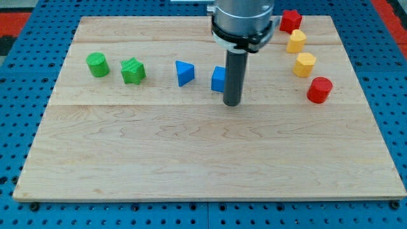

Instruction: Slightly push the blue blocks towards the top side of the board

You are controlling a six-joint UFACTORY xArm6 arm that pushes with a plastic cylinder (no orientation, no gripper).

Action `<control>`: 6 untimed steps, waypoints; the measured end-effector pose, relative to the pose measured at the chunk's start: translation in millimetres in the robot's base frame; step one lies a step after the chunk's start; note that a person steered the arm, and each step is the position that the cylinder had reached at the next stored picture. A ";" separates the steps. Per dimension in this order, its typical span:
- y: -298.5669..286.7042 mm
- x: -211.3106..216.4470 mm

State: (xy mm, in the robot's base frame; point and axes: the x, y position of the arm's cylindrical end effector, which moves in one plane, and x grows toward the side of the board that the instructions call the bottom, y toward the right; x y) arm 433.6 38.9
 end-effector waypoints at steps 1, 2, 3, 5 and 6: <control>-44.8 -21.7; -34.5 -34.8; -45.9 -20.1; -119.5 -31.4; -162.7 -15.1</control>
